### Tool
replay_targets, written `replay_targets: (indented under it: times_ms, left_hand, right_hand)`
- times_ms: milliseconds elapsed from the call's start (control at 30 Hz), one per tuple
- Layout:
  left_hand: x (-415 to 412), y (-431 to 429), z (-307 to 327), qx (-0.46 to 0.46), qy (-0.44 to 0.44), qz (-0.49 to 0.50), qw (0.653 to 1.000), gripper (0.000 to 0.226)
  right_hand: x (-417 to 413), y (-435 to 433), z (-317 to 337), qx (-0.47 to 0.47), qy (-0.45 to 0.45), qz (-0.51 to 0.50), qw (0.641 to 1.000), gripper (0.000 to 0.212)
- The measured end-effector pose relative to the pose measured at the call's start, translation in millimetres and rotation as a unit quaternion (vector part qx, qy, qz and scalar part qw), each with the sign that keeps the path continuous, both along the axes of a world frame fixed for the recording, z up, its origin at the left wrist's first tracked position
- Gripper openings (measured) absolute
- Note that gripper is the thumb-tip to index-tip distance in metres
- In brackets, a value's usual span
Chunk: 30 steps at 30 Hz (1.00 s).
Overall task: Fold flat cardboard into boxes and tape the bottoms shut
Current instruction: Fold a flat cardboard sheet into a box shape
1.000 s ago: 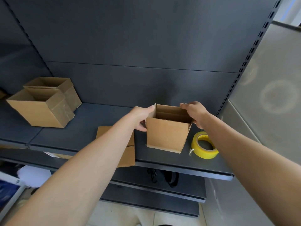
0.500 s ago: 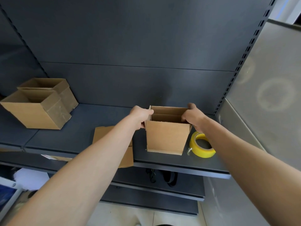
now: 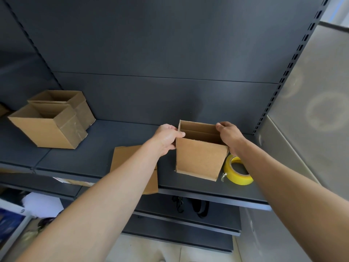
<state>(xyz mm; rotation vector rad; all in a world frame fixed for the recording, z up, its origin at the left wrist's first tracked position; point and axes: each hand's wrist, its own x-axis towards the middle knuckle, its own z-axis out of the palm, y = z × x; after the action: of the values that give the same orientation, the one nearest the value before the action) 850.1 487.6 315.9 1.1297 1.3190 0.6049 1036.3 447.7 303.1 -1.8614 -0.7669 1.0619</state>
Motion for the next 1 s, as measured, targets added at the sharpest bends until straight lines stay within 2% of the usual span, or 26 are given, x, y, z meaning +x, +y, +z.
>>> replay_targets:
  times_ms: [100,267,467,600,700,867,967,1000]
  left_hand:
    - [0.1,-2.2,0.9,0.003,0.009,-0.005,1.0,0.031]
    - [3.5,-2.6,3.0,0.03,0.041,-0.009,0.999,0.052]
    - [5.6,-6.7,-3.9,0.018,0.037,0.02,0.999,0.056]
    - [12.9,-3.8,-5.2,0.082,0.149,0.042,0.984,0.033]
    - [17.2,-5.6,-5.8,0.112,0.189,0.036,0.975,0.027]
    - [12.3,-8.1,-7.1,0.113,0.139,0.01,0.984,0.022]
    - [7.1,-10.6,-7.3,0.112,0.1,0.014,0.989,0.049]
    - [5.1,-11.5,-8.1,0.115,0.089,0.014,0.989,0.051]
  right_hand:
    - [-0.2,-0.4,0.5,0.003,-0.011,0.004,1.0,0.038]
    - [-2.7,-1.0,1.9,0.007,-0.031,0.005,0.999,0.037]
    - [-3.2,-4.5,2.3,0.014,-0.05,0.006,0.999,0.041]
    - [-3.6,-5.0,1.8,0.017,-0.062,0.001,0.998,0.045]
    - [-4.1,-4.9,1.2,0.017,-0.069,-0.009,0.997,0.047]
    - [-2.9,-1.9,-1.0,0.013,-0.082,-0.031,0.996,0.048]
    - [-3.2,0.3,-3.1,0.015,-0.077,-0.047,0.996,0.05]
    - [-3.0,1.3,-4.2,0.014,-0.075,-0.052,0.996,0.051]
